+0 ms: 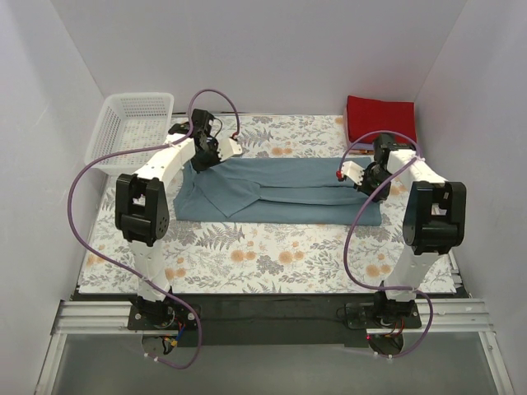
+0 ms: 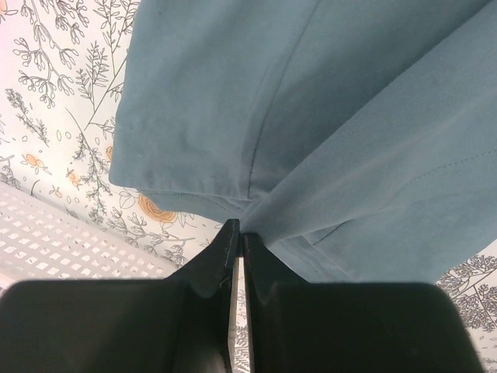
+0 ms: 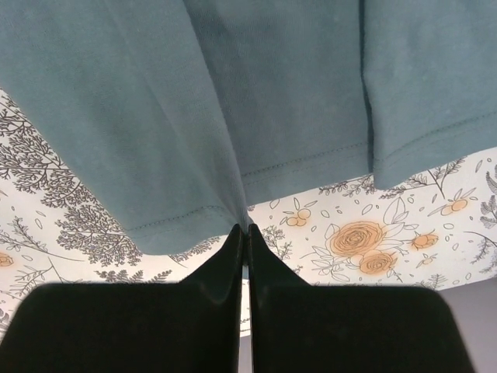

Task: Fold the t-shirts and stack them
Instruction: Fold the tshirt

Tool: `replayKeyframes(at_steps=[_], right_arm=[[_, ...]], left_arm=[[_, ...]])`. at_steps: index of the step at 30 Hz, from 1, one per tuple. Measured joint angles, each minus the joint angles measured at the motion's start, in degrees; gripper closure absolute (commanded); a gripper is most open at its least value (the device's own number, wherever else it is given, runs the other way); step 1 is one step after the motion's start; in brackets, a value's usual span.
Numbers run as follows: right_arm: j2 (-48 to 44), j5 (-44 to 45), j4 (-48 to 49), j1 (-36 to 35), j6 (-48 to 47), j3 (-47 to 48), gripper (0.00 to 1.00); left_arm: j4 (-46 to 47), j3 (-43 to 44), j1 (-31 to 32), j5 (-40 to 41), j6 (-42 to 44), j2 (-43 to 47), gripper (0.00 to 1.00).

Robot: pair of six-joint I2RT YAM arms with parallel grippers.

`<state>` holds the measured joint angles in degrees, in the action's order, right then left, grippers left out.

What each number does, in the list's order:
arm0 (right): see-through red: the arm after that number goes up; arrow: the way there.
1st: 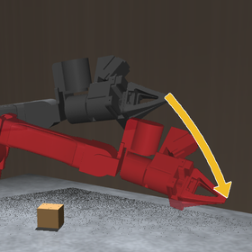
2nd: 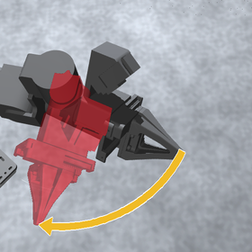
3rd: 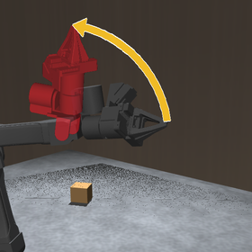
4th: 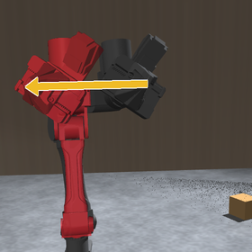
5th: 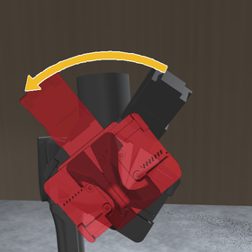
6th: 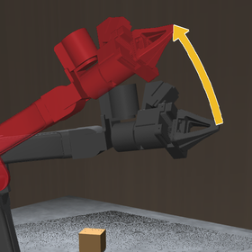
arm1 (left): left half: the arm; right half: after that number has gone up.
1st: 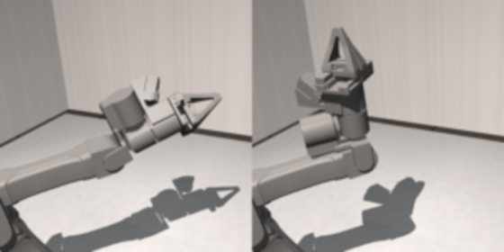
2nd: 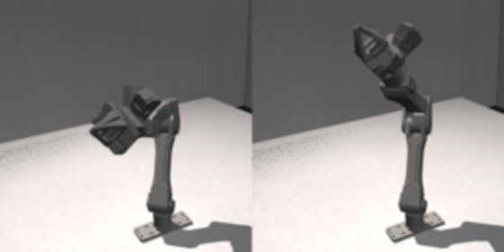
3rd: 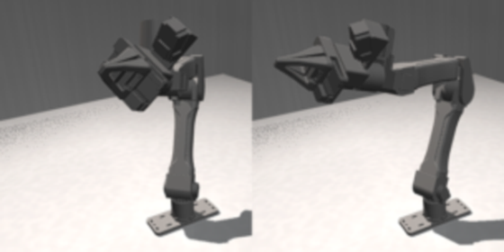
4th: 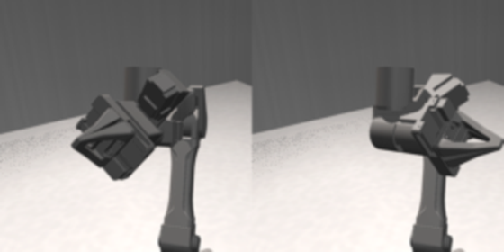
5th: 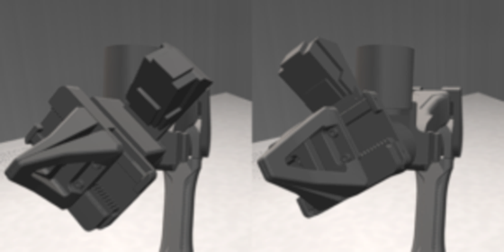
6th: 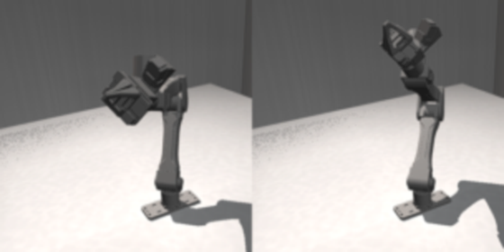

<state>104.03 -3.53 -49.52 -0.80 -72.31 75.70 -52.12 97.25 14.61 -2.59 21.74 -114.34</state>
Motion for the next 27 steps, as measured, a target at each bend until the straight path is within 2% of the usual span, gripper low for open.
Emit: replayKeyframes(at_steps=[27], right_arm=[[7.45, 0.15, -0.15, 1.42, 0.20, 6.82, 0.99]], left_arm=[[1.53, -0.13, -2.21, 0.02, 0.15, -3.30, 1.00]])
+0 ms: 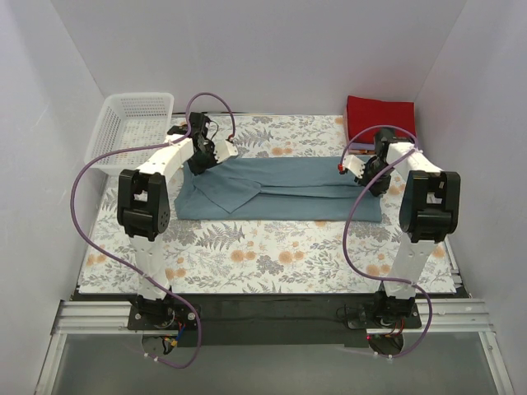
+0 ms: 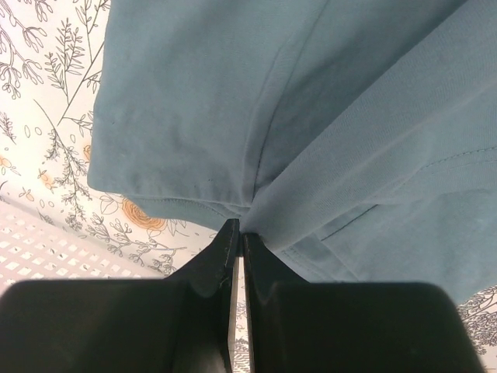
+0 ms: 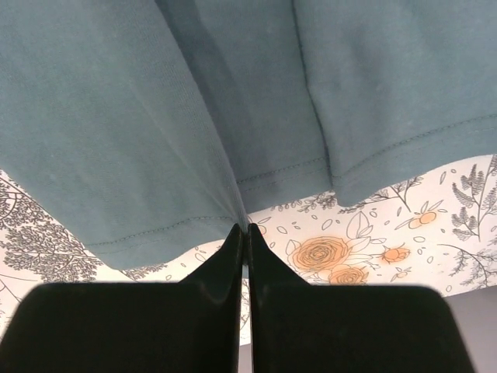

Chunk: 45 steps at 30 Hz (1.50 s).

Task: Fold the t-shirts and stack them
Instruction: Fold the tshirt

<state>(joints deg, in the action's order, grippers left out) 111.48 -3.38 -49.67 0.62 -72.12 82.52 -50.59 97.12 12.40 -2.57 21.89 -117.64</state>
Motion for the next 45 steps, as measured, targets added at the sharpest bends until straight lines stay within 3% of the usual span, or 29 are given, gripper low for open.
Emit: replayKeyframes(at_steps=[10, 11, 13, 14, 15, 16, 19, 23, 28, 33, 38, 45], right_arm=[[3.41, 0.00, 0.09, 0.00, 0.87, 3.08, 0.99], [3.69, 0.02, 0.07, 0.00, 1.20, 3.15, 0.88], [4.33, 0.22, -0.17, 0.00, 2.23, 3.87, 0.70], [4.76, 0.42, -0.20, 0.00, 2.95, 4.50, 0.46], [5.14, 0.72, -0.17, 0.02, 3.93, 5.29, 0.34], [5.27, 0.85, -0.11, 0.13, 4.42, 5.90, 0.31], [5.07, 0.35, -0.70, 0.76, 6.25, 7.74, 0.30], [1.84, -1.92, -2.29, 1.99, 9.70, 8.11, 0.39], [-6.27, -6.16, -4.87, 2.62, 15.02, 4.33, 0.50], [-6.71, -9.92, -5.99, 2.47, 19.54, -0.02, 0.53], [-2.73, -11.15, -4.83, 2.36, 23.21, -3.34, 0.59], [-2.08, -9.55, 0.07, 2.36, 25.75, -8.15, 0.62]], left_arm=[[0.17, 0.00, -0.74, 0.00, -0.02, -0.63, 1.00], [0.35, 0.00, -0.79, 0.00, -0.02, -0.98, 1.00], [0.76, -0.11, -0.87, 0.00, -0.24, -1.77, 0.83], [0.92, -0.11, -0.92, 0.02, -0.66, -2.10, 0.78], [0.98, -0.09, -1.09, -0.07, -1.46, -2.58, 0.70], [0.87, 0.07, -1.46, -0.39, -2.56, -2.93, 0.67], [-1.62, 2.29, -3.96, -3.65, -7.23, -3.56, 0.63], [-3.15, 4.46, -10.51, -10.60, -15.65, -1.88, 0.61], [-2.82, -6.80, -17.57, -16.81, -24.94, 7.61, 0.60], [-0.57, -17.16, -16.61, -21.73, -32.54, 14.36, 0.60], [3.93, -23.26, -15.54, -23.43, -37.88, 14.62, 0.64], [10.47, -32.81, -15.69, -20.37, -40.44, 14.62, 0.81]])
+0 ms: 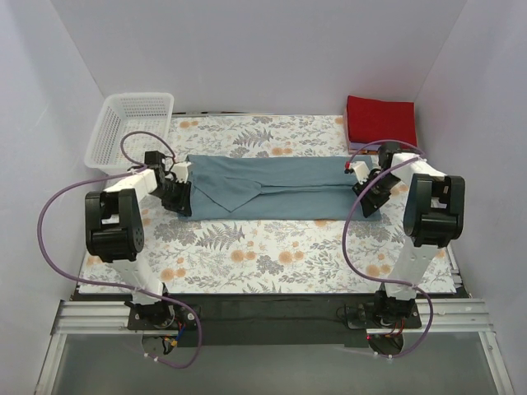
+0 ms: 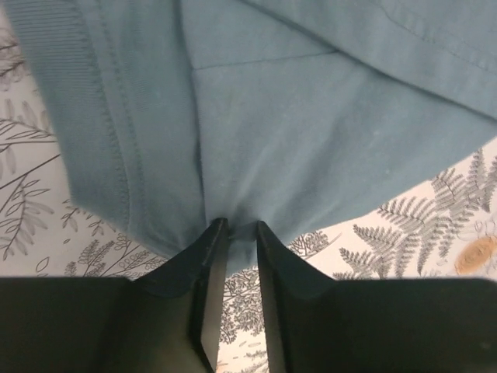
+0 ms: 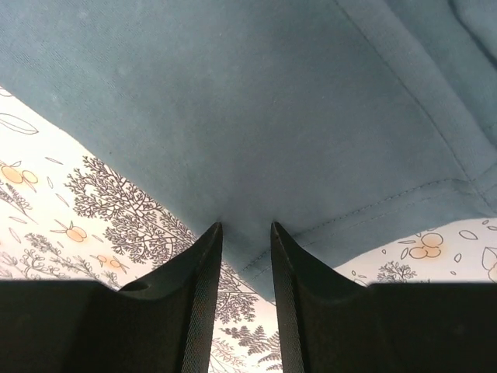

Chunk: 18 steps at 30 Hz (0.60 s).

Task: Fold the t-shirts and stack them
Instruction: Fold the tshirt

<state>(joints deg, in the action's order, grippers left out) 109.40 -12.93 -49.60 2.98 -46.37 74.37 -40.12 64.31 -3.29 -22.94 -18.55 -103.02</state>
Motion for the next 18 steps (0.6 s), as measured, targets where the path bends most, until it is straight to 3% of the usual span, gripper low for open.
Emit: replayKeyframes(at_steps=[8, 12, 13, 18], right_arm=[[-6.45, 2.64, 7.30, -0.28, -0.37, -8.59, 0.67], [-12.35, 4.63, 9.29, 0.00, -1.49, -15.61, 0.66], [-13.68, 5.07, 8.70, 0.26, -1.88, -17.07, 0.63], [-17.20, 1.62, -0.33, 1.27, -3.37, -17.11, 0.57]], left_arm=[[8.44, -9.75, -0.24, 1.88, -0.20, 7.23, 0.91], [6.69, -14.80, -0.15, 2.62, 0.83, 12.76, 0.92], [5.49, -15.61, -0.13, 2.47, 1.14, 13.97, 0.91], [-2.12, -16.28, -0.09, -1.66, 3.63, 25.59, 0.67]])
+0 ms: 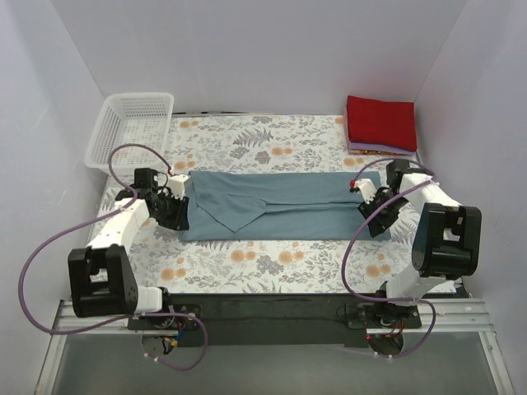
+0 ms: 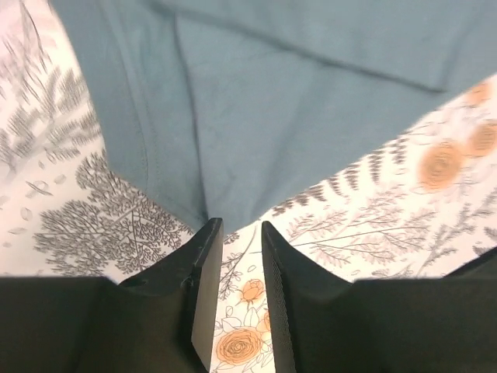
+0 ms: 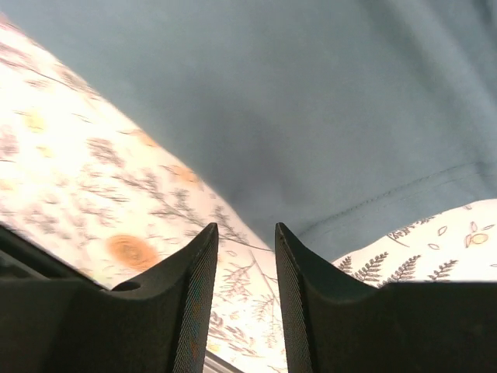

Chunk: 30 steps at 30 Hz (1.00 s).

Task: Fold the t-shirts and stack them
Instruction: Fold the tshirt

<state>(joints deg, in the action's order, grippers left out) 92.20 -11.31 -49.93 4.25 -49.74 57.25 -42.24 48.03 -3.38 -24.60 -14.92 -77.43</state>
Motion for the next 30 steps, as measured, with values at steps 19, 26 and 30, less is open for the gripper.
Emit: replayKeyframes(at_steps=[19, 26, 30], right_arm=[[4.52, -16.96, -0.48, -9.20, 13.88, 9.22, 0.62], [4.52, -15.80, 1.07, -9.20, 15.15, 7.26, 0.62], [4.52, -15.63, 1.99, -9.20, 15.23, 6.86, 0.62]], left_arm=[[14.16, 5.25, 36.37, 15.43, -8.81, -7.65, 0.65], [15.74, 6.71, 39.41, 20.85, -9.86, -14.05, 0.66], [16.59, 8.17, 39.80, 22.32, -9.84, -16.39, 0.68]])
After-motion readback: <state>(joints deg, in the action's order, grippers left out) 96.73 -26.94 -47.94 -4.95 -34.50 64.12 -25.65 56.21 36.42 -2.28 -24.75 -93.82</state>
